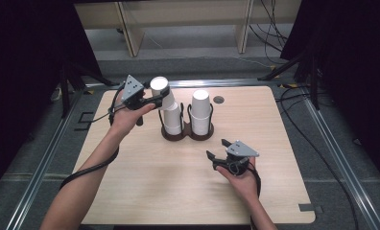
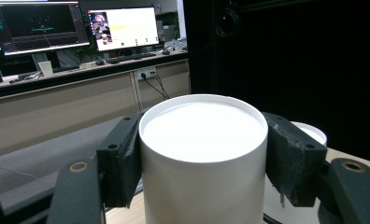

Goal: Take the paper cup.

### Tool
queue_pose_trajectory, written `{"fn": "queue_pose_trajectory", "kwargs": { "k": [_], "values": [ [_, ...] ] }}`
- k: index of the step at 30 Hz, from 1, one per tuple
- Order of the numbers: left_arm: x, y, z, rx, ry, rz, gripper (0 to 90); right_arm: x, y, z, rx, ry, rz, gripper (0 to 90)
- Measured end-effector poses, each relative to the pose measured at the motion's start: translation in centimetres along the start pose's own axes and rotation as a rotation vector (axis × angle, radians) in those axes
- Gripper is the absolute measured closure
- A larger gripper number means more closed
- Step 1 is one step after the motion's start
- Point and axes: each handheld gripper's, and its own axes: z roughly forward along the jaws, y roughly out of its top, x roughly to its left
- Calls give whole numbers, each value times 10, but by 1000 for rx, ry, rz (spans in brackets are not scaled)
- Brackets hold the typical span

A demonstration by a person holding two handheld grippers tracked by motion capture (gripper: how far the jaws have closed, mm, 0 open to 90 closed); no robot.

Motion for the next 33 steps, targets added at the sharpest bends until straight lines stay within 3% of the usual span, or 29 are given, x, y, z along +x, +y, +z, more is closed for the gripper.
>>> {"fn": "queue_pose_trajectory", "kwargs": {
  "k": [7,8,9,11,13,14,15,19,21,23,25,29,30,31,33],
  "values": [
    [-1,0,-19,-20,-8,-30,339,22,14,24,-5,81,-39,317],
    [-2,-1,-21,-16,-7,-30,339,26,15,25,7,93,-21,319],
    [-2,-1,-21,-16,-7,-30,339,26,15,28,-11,100,-47,320],
    [-4,-4,-27,-23,-21,-17,339,31,17,31,-4,108,-42,319],
    [-6,-5,-29,-15,-16,-32,339,34,18,32,10,125,-32,319],
    [-6,-7,-32,-22,-26,-19,339,34,18,33,-13,109,-55,318],
    [-8,-8,-35,-15,-24,-37,339,36,18,35,-16,130,-46,317],
    [-14,-15,-43,-22,-48,-38,339,44,21,37,-19,151,-43,312],
    [-20,-21,-50,-20,-64,-46,339,45,22,35,-9,144,-45,310],
    [-25,-28,-55,-12,-79,-56,339,50,22,36,-4,185,-5,298],
    [-28,-31,-57,-5,-83,-54,340,50,22,35,-12,164,-22,289],
    [-40,-46,-62,30,-112,-50,340,53,26,32,-11,189,-19,247],
    [-46,-54,-63,45,-129,-55,339,53,29,31,-45,194,-44,220],
    [-46,-54,-63,45,-129,-55,339,53,29,31,-45,194,-44,220],
    [-57,-66,-65,65,-164,-62,339,56,33,29,-51,232,-34,188]
  ]
}}
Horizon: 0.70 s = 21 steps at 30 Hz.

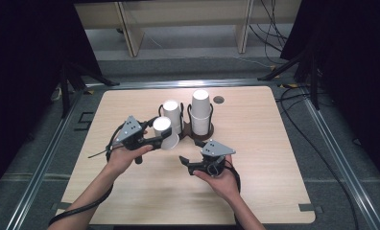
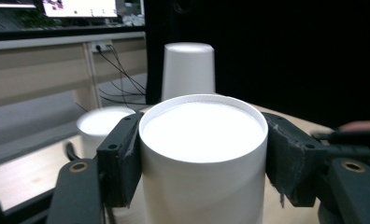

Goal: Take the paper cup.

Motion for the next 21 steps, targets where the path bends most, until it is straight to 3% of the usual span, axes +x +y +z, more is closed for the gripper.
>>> {"fn": "queue_pose_trajectory", "kwargs": {
  "k": [8,9,10,15,18,19,21],
  "values": [
    [-19,-12,4,16,-56,-18,339,7,0,5,-10,36,-20,153],
    [-21,-12,6,21,-64,-19,339,9,0,6,-13,39,-1,153],
    [-21,-12,6,21,-64,-19,339,7,0,7,-15,54,-25,153],
    [-26,-10,9,13,-92,-24,339,6,-2,8,17,45,-36,153],
    [-29,-9,10,11,-106,-29,339,5,-2,10,5,53,-53,153],
    [-30,-8,10,9,-109,-28,339,6,-3,12,-3,69,-37,153],
    [-31,-8,11,12,-116,-26,339,5,-2,12,-5,53,-52,153]
  ]
}}
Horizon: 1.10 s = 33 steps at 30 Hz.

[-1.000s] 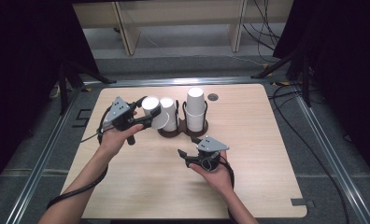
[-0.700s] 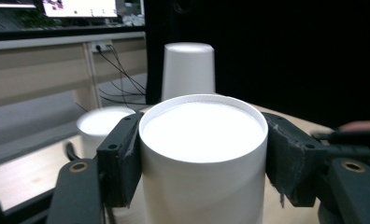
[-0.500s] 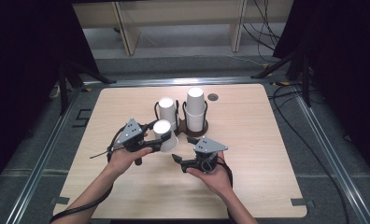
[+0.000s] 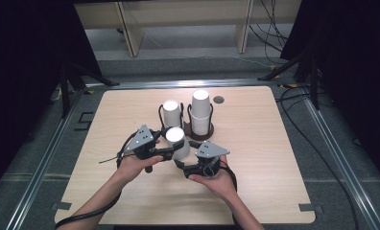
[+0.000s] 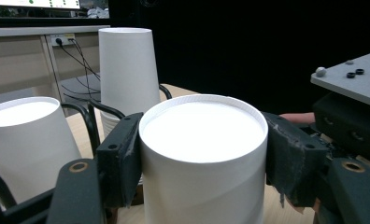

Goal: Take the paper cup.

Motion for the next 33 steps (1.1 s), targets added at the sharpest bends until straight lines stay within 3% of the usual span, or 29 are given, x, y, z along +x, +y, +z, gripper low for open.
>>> {"fn": "queue_pose_trajectory", "kwargs": {
  "k": [5,19,22,23,24,27,31,33],
  "values": [
    [-3,1,2,-4,-10,-2,339,-1,0,2,22,-4,1,153],
    [-2,0,1,-6,-31,-21,335,-1,-2,3,19,-3,-18,176],
    [1,-2,1,-17,-38,-46,332,0,-2,4,11,17,-8,188],
    [1,-2,0,-14,-38,-55,331,1,-1,2,36,7,-4,196],
    [3,-3,-1,-16,-47,-65,327,-1,-1,2,28,-2,-37,208],
    [7,-5,-1,-18,-62,-89,313,-1,0,0,38,-5,-54,232],
    [9,-7,-1,-11,-58,-82,243,-2,3,-1,61,10,-69,248],
    [9,-8,-1,-10,-53,-72,194,-3,5,-2,90,18,-99,260]
  ]
}}
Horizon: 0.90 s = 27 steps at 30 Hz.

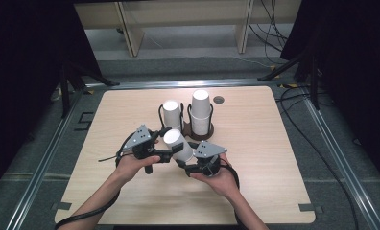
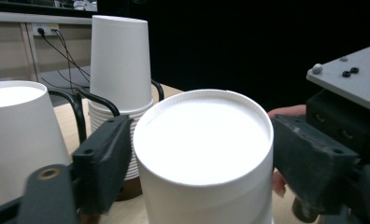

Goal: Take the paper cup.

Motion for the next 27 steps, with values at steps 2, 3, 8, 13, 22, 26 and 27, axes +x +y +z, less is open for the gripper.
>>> {"fn": "queue_pose_trajectory", "kwargs": {
  "k": [2,3,8,13,22,26,27],
  "values": [
    [0,0,-1,-2,14,18,169,0,0,0,14,7,-5,262],
    [1,0,-2,-1,33,40,152,-3,0,0,21,6,-21,266],
    [3,0,-6,2,53,71,145,-4,0,-2,58,40,-5,272],
    [3,2,-14,23,76,146,144,-9,1,-3,119,69,2,282],
    [8,3,-26,40,91,212,147,-30,10,-10,290,148,4,301],
    [6,4,-26,54,76,240,150,-35,13,-11,346,159,15,305],
    [5,5,-25,63,60,255,152,-38,14,-11,374,176,-3,307]
  ]
}}
